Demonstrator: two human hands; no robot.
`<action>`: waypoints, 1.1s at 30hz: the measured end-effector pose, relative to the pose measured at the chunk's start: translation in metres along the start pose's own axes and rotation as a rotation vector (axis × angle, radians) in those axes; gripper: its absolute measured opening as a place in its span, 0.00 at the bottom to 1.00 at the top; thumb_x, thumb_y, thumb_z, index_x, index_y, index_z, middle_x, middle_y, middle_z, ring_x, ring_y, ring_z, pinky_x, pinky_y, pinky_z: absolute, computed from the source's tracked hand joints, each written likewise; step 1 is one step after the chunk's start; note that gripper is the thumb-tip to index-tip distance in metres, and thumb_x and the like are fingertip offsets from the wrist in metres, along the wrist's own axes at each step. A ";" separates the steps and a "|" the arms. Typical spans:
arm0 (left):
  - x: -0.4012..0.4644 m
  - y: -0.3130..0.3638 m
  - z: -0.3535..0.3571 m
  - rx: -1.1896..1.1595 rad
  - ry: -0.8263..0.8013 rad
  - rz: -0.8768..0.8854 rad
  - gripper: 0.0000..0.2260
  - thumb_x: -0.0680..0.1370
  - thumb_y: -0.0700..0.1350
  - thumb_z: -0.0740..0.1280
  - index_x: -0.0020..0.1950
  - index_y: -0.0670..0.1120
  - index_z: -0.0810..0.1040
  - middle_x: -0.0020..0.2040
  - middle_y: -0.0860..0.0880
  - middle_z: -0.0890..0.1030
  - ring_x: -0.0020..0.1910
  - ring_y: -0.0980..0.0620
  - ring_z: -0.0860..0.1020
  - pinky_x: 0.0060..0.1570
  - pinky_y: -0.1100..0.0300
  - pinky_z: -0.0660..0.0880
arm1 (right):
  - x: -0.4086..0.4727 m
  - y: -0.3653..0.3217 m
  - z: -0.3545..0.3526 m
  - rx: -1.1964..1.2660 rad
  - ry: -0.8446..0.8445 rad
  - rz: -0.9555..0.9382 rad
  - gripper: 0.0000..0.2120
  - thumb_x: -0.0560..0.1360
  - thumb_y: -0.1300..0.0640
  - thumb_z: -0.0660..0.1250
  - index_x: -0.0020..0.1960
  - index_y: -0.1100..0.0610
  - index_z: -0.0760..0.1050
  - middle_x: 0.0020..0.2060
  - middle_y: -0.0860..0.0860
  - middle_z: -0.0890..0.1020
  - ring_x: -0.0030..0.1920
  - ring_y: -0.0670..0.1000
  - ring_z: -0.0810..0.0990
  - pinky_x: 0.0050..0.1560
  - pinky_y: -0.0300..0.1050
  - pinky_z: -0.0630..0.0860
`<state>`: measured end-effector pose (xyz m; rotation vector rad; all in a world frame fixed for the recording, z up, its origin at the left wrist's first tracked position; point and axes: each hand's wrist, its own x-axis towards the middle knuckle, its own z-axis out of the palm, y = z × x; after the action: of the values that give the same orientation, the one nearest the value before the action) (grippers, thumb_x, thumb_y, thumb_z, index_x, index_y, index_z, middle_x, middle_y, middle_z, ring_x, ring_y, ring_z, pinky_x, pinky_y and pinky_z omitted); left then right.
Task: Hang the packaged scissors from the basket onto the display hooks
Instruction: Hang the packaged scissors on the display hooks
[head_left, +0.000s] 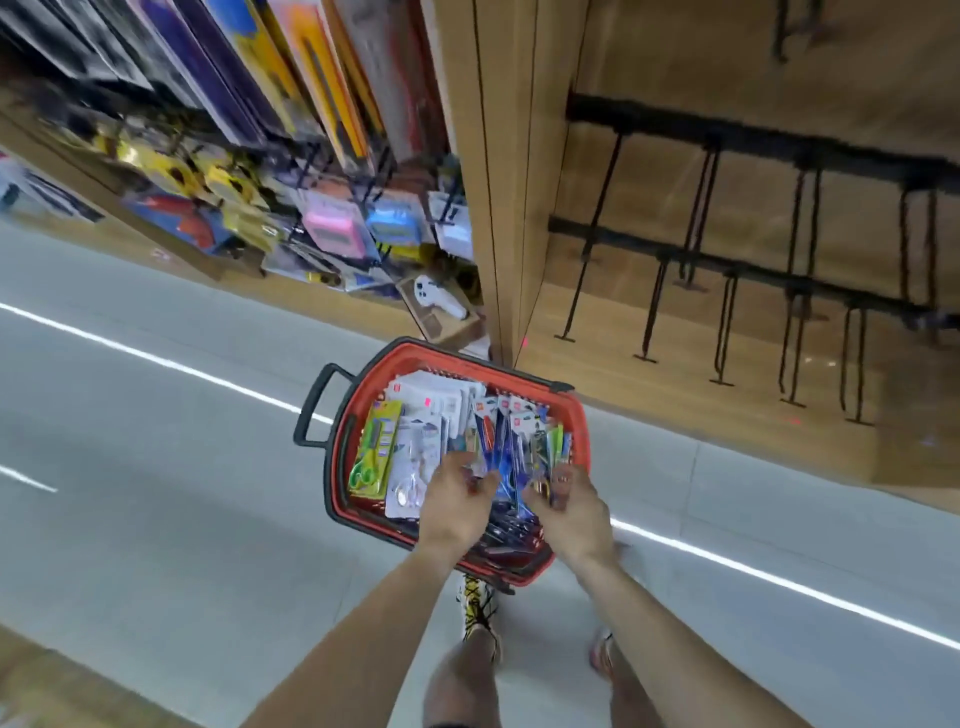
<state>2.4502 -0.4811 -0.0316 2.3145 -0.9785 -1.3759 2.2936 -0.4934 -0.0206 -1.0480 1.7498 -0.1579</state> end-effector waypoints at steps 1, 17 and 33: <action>0.019 -0.015 0.014 0.025 -0.021 -0.012 0.18 0.83 0.54 0.69 0.68 0.45 0.75 0.55 0.46 0.84 0.53 0.46 0.83 0.52 0.56 0.76 | 0.019 0.013 0.014 -0.022 -0.013 0.016 0.25 0.78 0.45 0.73 0.70 0.53 0.71 0.59 0.50 0.83 0.57 0.55 0.82 0.56 0.47 0.77; 0.157 -0.111 0.138 -0.014 0.045 -0.011 0.40 0.71 0.50 0.82 0.77 0.45 0.64 0.61 0.48 0.79 0.57 0.48 0.79 0.58 0.56 0.78 | 0.182 0.118 0.111 -0.120 0.106 0.018 0.17 0.86 0.47 0.57 0.67 0.57 0.72 0.54 0.58 0.85 0.52 0.60 0.84 0.47 0.45 0.73; 0.144 -0.098 0.142 -0.347 -0.105 -0.131 0.48 0.67 0.56 0.78 0.82 0.54 0.56 0.78 0.43 0.71 0.74 0.42 0.73 0.75 0.44 0.71 | 0.185 0.118 0.093 0.006 -0.053 -0.019 0.22 0.81 0.36 0.63 0.67 0.50 0.76 0.58 0.48 0.82 0.57 0.51 0.82 0.61 0.51 0.78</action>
<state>2.4148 -0.4921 -0.2533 2.0929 -0.5662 -1.5890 2.2886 -0.5186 -0.2576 -1.0556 1.6913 -0.1461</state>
